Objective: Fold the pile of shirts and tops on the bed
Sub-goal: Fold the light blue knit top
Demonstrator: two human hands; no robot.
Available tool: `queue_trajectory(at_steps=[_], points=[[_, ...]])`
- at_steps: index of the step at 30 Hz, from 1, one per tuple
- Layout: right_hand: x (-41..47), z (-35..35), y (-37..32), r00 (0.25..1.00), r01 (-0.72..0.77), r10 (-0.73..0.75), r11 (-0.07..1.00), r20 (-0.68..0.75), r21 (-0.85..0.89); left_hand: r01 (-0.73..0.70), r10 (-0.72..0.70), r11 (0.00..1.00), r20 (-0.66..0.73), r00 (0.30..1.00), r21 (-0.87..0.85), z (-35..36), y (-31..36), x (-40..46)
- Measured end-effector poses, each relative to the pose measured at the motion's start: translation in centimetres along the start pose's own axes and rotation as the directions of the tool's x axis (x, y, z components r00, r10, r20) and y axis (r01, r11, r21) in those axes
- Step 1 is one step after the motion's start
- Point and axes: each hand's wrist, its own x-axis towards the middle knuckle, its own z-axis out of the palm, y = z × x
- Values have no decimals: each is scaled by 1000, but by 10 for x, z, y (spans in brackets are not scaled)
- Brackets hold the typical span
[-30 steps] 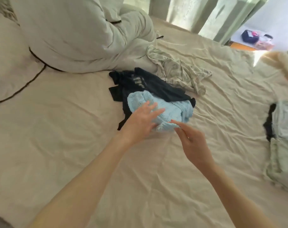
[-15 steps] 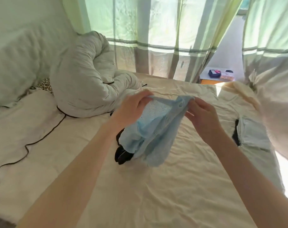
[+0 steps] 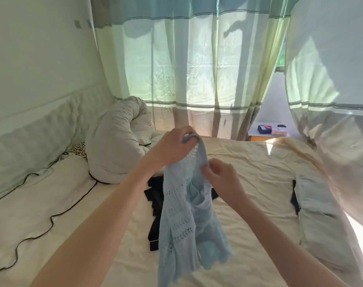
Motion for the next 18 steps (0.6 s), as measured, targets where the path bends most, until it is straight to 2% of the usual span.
queue_trajectory(at_steps=[2,4,9,13,15,17,18], points=[[8,-5,-5,993,48,-62,989,-101,-138,14,-14,1000,-7,1000,-20,-14,4,-4],[16,-8,-10,989,99,-131,934,-72,-343,24,-24,999,-5,1000,-37,-23,5,-9],[40,-19,1,995,60,-95,768,-21,-638,54,-47,995,80,996,-86,-41,-2,-20],[64,-50,-5,993,34,-93,833,-79,-552,114,-118,991,52,992,73,-60,-21,-24],[70,-59,-18,961,103,-231,808,-152,-581,156,-159,974,9,987,163,-62,-34,-23],[74,-64,-31,896,189,-392,761,-207,-621,194,-190,955,-41,981,224,-58,-43,-20],[76,-65,-37,878,207,-424,755,-222,-623,209,-197,944,-73,978,255,-57,-47,-18]])
